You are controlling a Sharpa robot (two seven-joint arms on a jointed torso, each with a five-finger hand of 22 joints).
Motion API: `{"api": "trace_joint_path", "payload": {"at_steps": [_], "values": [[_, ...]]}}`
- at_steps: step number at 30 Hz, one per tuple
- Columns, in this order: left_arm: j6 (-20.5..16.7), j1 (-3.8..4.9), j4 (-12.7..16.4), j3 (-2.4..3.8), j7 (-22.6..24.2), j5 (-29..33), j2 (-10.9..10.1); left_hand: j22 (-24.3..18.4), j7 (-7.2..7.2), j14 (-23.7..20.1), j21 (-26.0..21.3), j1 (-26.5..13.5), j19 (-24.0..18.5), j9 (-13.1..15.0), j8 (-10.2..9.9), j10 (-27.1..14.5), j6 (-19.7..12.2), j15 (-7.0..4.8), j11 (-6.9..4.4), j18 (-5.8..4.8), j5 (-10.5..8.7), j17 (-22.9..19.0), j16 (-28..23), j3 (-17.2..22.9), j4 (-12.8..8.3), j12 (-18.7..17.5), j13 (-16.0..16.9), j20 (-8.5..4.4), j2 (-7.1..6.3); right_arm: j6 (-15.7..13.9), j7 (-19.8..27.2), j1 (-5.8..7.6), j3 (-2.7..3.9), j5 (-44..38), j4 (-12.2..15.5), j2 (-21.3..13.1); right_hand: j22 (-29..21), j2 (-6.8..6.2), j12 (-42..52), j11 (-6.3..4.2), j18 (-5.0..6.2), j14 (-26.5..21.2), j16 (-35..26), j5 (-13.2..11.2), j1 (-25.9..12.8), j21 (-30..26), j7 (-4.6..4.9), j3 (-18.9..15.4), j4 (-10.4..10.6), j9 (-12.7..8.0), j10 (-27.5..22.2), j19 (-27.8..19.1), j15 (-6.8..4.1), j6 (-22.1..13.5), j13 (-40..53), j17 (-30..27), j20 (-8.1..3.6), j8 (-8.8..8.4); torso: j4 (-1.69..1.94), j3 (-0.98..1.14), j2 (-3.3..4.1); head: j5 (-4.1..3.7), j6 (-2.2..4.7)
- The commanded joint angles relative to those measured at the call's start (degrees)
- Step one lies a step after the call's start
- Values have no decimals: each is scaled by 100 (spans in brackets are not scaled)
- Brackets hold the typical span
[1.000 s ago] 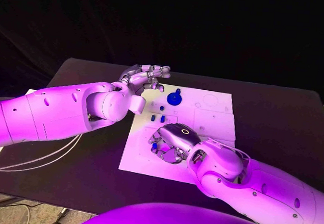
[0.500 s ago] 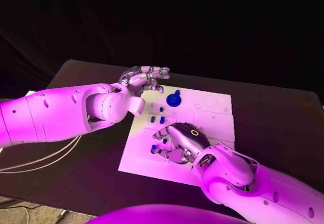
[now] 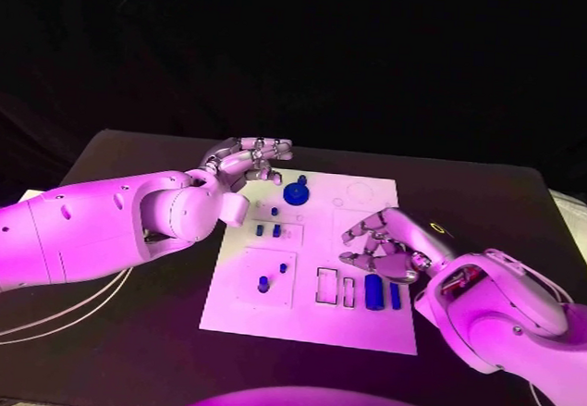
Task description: Assemble the parts on the task board
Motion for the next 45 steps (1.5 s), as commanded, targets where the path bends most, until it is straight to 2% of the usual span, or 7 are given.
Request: {"api": "trace_joint_path", "payload": {"at_steps": [1,6,8,10,25,30,45], "values": [[113,-18,13,5,41,-61,-22,8,0,-41,-7,16,2,5,27,-44,-36,6,-9,61,29,-7,-11,-5,-40,24,6,29,25,334,-747,-8,9,539,117,-280,249,-47,707,-28,-136,373,118,153,-227,178,-64,-222,225,8,80,82,-59,19,815,150,-33,59,-152,23,-12,-42,65],[104,-30,-2,4,33,-66,-48,9,1,-43,-7,15,2,4,28,-47,-38,7,-8,61,31,-12,-12,-6,-41,27,6,29,21,598,-1116,-88,18,376,171,-654,875,-18,4957,-28,-232,480,716,499,-329,602,-160,-897,670,66,388,274,-1,-8,5603,1196,-107,248,-242,49,-7,-61,104],[103,-32,-6,4,31,-66,-52,10,2,-46,-6,14,1,4,30,-50,-41,7,-7,60,32,-19,-14,-10,-44,31,6,30,13,679,-1194,-143,18,343,171,-736,973,143,5729,36,-256,486,778,594,-282,665,-90,-1127,826,117,446,277,-74,2,6507,1322,-9,375,-266,56,-6,-46,117],[102,-36,-11,4,29,-67,-55,10,3,-47,-6,11,0,4,32,-52,-43,8,-5,60,33,-21,-14,-12,-44,34,7,30,8,739,-1244,-192,18,323,166,-775,1046,220,6034,7,-266,502,823,608,-250,712,-89,-1249,828,138,522,300,6,-30,6881,1417,-10,426,-282,68,-5,-53,114],[106,-54,-62,-5,-19,-68,-51,12,5,-50,-5,8,-2,4,36,-57,-46,10,-4,60,35,-26,-13,-17,-45,42,7,31,0,1033,-1339,-299,-25,307,-63,-548,1190,475,6371,22,-295,524,886,695,-375,802,-61,-1628,850,225,639,345,15,-121,7301,1554,31,574,-222,94,8,-106,36],[110,-55,-66,-7,-25,-68,-55,12,4,-52,-5,7,-2,5,37,-57,-46,10,-4,60,36,-32,-16,-16,-45,44,8,31,1,992,-1335,-345,-32,258,-87,-469,1199,479,6379,23,-297,526,890,698,-373,807,-61,-1636,847,227,643,349,16,-123,7311,1561,32,577,-212,72,0,-101,6],[115,-56,-70,-7,-29,-68,-60,12,4,-52,-5,7,-2,5,37,-57,-46,10,-4,60,36,-32,-16,-16,-45,44,8,31,1,1100,-1326,-416,-43,98,-173,-253,1209,504,6374,22,-297,525,889,736,-264,814,-64,-1693,808,257,637,348,17,-128,7314,1558,36,619,-204,65,-9,-110,-32]]}}
